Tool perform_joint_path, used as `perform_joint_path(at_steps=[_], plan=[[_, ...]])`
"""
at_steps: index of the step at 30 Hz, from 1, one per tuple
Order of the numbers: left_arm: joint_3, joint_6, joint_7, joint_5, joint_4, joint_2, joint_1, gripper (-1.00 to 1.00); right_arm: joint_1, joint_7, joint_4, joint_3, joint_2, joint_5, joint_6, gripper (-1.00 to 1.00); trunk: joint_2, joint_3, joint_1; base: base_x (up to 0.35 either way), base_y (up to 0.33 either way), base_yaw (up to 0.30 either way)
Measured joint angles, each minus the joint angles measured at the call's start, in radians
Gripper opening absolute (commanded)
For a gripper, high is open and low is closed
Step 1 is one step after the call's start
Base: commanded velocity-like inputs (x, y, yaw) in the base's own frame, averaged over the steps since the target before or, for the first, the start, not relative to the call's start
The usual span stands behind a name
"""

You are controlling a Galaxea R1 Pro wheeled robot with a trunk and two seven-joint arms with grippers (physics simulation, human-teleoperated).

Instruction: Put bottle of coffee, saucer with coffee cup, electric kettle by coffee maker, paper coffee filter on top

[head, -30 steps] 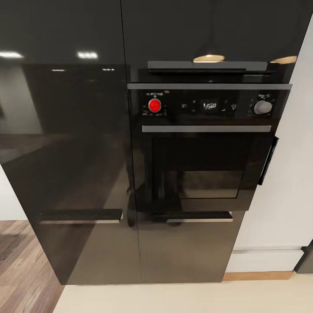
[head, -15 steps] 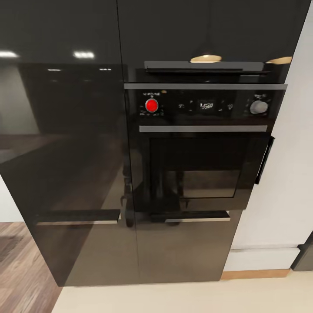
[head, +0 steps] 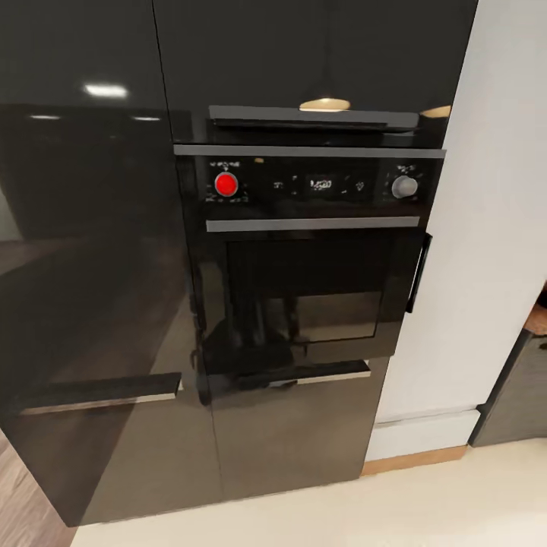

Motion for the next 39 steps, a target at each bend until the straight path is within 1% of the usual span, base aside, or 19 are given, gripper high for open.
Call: perform_joint_path(at_steps=[7, 13, 18, 39], plan=[[0.0, 0.0, 0.0, 0.0, 0.0, 0.0, 0.0, 1.0, 0.0, 0.0, 0.0, 0.0, 0.0, 0.0, 0.0, 1.0, 0.0, 0.0, 0.0, 0.007, -0.006, -0.248], [-0.002, 0.001, 0.0, 0.0, 0.0, 0.0, 0.0, 1.0, 0.0, -0.001, 0.0, -0.001, -0.001, 0.0, 0.0, 1.0, 0.0, 0.0, 0.0, 0.165, -0.168, -0.078], [-0.001, 0.0, 0.0, 0.0, 0.0, 0.0, 0.0, 1.0, 0.0, -0.001, 0.0, 0.0, 0.0, 0.0, 0.0, 1.0, 0.0, 0.0, 0.0, 0.106, -0.101, -0.192], [0.001, 0.0, 0.0, 0.0, 0.0, 0.0, 0.0, 1.0, 0.0, -0.001, 0.0, 0.0, 0.0, 0.001, 0.0, 1.0, 0.0, 0.0, 0.0, 0.008, -0.007, -0.255]])
